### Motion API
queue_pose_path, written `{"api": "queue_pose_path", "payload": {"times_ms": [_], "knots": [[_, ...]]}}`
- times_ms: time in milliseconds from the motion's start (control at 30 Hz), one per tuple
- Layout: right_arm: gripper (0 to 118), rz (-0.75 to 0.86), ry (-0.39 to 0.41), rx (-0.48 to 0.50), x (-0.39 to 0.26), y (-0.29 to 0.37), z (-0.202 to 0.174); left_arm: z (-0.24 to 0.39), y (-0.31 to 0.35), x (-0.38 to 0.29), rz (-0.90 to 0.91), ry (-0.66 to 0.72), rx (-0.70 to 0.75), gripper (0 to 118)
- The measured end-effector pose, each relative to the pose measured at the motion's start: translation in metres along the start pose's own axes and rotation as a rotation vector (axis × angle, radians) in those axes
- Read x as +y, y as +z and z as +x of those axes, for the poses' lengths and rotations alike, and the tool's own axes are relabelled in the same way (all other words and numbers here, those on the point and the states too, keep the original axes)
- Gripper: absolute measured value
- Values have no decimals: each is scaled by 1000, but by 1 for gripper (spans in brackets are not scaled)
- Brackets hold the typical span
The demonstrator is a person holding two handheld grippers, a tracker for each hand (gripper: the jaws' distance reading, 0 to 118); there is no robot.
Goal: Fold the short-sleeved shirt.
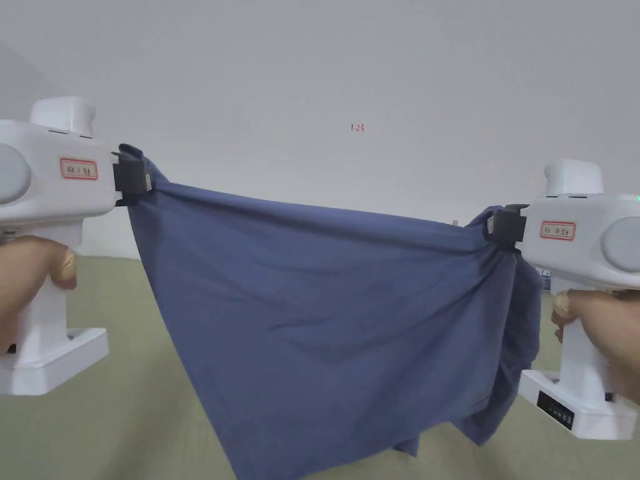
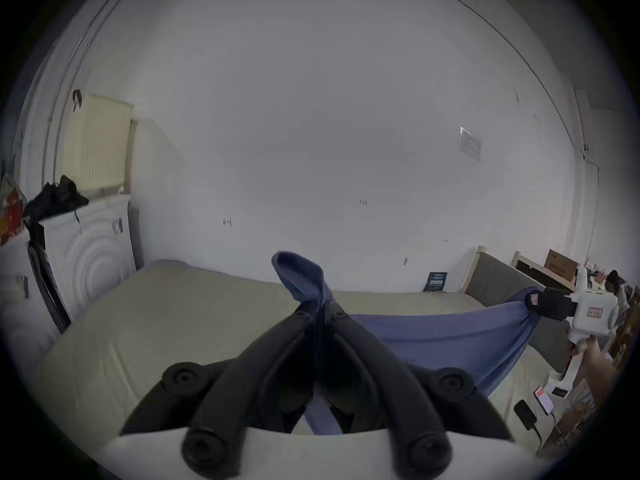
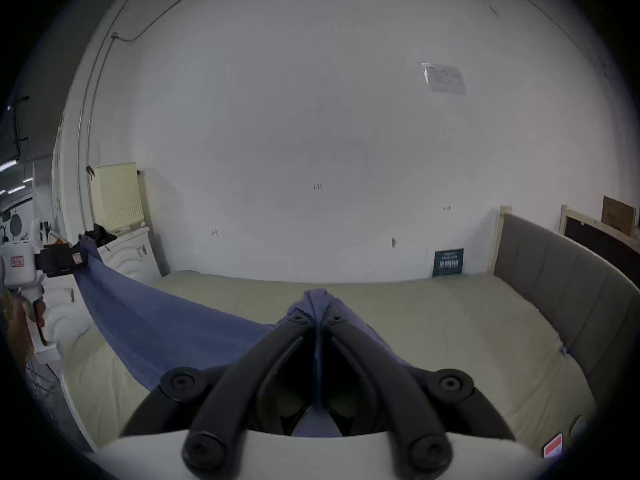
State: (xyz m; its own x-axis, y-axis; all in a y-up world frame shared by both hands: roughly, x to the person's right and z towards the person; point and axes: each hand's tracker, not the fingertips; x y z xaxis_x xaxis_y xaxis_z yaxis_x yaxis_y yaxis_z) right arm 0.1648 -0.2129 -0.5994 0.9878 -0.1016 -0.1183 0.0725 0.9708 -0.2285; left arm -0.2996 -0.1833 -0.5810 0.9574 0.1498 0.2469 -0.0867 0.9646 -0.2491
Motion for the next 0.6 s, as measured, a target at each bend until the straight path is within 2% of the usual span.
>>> {"api": "queue_pose_path", "payload": {"times_ms": [267, 433, 600], "knots": [[3, 47, -71, -23, -7, -32, -3, 3, -17, 7, 23, -28, 26, 4], [3, -16, -89, -27, -43, -39, 9, 4, -22, -31, -19, -46, 40, 4], [3, -104, -133, -26, -103, -28, 23, 4, -9, -84, -86, 24, 3, 4]]}}
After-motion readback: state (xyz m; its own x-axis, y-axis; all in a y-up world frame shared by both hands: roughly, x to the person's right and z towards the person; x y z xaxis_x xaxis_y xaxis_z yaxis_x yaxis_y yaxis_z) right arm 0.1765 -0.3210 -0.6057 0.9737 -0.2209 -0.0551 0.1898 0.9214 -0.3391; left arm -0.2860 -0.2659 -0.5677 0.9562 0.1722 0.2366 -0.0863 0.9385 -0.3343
